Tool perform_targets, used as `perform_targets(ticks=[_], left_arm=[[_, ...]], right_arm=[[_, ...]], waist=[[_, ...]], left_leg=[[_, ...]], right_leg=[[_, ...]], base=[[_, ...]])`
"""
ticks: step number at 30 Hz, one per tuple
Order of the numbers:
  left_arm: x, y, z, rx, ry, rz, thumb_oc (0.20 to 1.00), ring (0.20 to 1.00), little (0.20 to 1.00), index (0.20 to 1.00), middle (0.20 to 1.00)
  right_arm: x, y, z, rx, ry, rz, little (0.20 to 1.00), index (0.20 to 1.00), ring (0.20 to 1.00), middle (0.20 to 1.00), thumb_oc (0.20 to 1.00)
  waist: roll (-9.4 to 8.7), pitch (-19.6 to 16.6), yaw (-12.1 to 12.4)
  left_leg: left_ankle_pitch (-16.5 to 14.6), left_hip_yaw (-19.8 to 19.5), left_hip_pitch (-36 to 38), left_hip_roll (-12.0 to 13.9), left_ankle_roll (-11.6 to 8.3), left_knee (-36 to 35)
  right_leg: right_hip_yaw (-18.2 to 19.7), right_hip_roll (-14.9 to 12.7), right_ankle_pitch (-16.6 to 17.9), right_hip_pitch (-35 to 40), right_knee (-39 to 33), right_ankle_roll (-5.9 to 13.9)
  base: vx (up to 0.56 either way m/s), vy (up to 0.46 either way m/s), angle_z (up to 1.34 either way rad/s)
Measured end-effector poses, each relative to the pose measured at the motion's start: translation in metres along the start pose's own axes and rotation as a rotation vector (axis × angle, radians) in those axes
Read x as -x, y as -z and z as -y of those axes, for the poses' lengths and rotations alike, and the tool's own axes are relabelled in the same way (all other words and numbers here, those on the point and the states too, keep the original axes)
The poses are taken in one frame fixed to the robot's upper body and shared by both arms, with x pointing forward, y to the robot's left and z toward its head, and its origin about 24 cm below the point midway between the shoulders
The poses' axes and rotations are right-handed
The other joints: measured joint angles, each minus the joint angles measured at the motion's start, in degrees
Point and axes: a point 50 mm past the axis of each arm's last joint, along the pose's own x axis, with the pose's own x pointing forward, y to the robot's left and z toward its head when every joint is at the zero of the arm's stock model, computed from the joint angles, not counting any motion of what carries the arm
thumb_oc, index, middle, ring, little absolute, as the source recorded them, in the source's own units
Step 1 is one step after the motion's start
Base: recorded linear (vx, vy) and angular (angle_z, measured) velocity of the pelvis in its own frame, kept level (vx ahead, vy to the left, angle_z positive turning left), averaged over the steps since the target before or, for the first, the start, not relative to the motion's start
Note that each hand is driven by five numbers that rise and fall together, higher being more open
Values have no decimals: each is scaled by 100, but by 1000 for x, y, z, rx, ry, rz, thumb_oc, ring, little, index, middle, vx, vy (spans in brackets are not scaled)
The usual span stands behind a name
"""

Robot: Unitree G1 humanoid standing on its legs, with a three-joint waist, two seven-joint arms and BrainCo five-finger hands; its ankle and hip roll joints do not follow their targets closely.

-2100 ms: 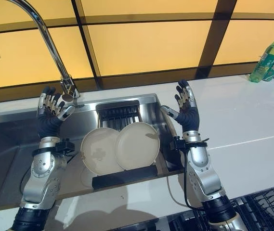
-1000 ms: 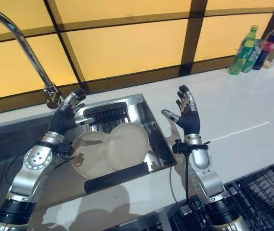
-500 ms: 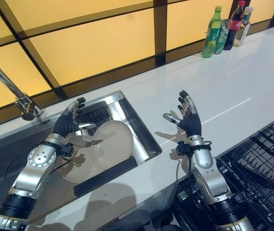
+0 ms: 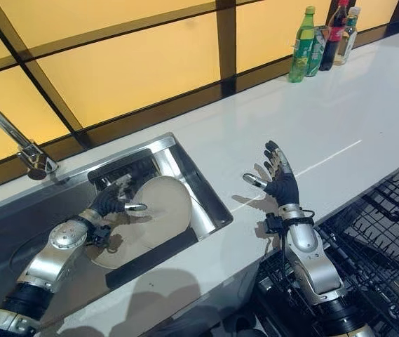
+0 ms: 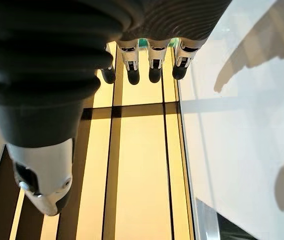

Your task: Pick up plates and place into dishwasher.

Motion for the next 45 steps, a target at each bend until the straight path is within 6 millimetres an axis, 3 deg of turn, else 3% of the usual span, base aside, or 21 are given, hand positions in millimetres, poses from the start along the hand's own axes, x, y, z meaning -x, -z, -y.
perform_targets(ticks=[6,15,29,35,45], left_arm=[[1,5,-7,-42,82,-41,1000,1000,1000,1000,1000],[-2,11,0,-39,144,-72,1000,1000,1000,1000,1000],[-7,32,-7,55,-165,-137,1000,1000,1000,1000,1000],[-9,26,-4,102,-277,-75,1000,1000,1000,1000,1000],[-1,-8,-13,179,-433,117,1000,1000,1000,1000,1000]], right_arm=[[1,0,6,26,-2,-9,1000,1000,1000,1000,1000],[4,2,6,26,-2,-19,1000,1000,1000,1000,1000],[10,7,10,31,-2,-49,1000,1000,1000,1000,1000],[11,6,13,30,3,-41,1000,1000,1000,1000,1000],[13,9,13,29,21,-44,1000,1000,1000,1000,1000]], waist=[[13,119,-92],[42,286,-171],[52,330,-228],[-21,396,-208],[-110,474,-159]], left_leg=[[11,42,-2,-1,15,-1],[10,147,91,0,11,-1],[10,194,123,1,12,2],[11,195,124,4,13,21],[21,175,210,13,26,25]], right_leg=[[3,-8,23,-26,1,34],[48,-11,66,52,-35,97],[73,-16,68,48,-32,100],[71,-16,68,49,-33,100],[47,-15,79,145,-38,116]], base=[[41,37,-4],[61,33,-5],[46,3,-3],[50,-14,0],[43,-14,1]])
